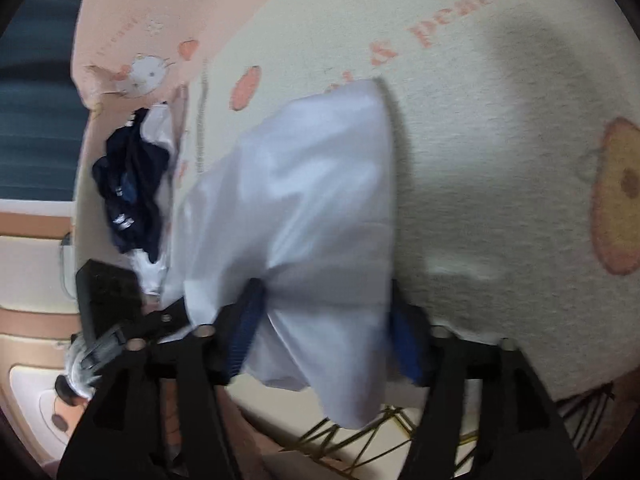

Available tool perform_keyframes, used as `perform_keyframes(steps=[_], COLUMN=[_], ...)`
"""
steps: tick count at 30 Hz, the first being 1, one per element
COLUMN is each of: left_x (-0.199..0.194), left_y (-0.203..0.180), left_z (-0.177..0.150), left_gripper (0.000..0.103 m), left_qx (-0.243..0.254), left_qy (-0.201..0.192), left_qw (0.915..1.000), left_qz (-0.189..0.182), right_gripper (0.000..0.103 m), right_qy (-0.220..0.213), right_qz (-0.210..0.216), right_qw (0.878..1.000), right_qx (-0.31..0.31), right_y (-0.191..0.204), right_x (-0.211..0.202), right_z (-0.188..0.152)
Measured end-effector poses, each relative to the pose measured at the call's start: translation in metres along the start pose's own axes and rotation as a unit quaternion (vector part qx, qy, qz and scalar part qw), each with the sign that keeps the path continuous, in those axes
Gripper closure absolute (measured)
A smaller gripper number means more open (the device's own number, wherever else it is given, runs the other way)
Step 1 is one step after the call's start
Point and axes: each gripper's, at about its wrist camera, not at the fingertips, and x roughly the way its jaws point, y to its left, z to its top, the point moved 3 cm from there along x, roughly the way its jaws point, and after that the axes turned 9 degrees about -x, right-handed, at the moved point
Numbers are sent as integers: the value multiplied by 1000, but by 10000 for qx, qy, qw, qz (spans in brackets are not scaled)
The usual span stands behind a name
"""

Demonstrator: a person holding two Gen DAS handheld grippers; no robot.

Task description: Fold clothes

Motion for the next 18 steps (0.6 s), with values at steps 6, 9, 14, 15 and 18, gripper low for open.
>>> perform_keyframes(steps=[6,9,14,15,18], left_x=[-23,-34,-35,-34,-24], left_y=[-24,-40,-80,-92,-135], left_z=[-2,0,8,10,19], left_gripper=[64,65,64,64,64], left_qx=[224,319,656,788,1219], left_qy=[-408,-483,-505,-503,-487], left_qw=[9989,9980,9959,9949,9905], left_qz=[-68,-265,-372,-377,-402], right_gripper=[81,81,81,81,80], right_qy=[-269,-628,-1113,-1215,-1550], right_qz=[222,711,954,964,779], right_qw=[9993,9954,9890,9877,9848], right_qx=[-107,120,181,197,128], right_y=[5,7,8,7,3], right_x=[-16,-35,-68,-76,-113], right_z=[-2,1,6,7,19])
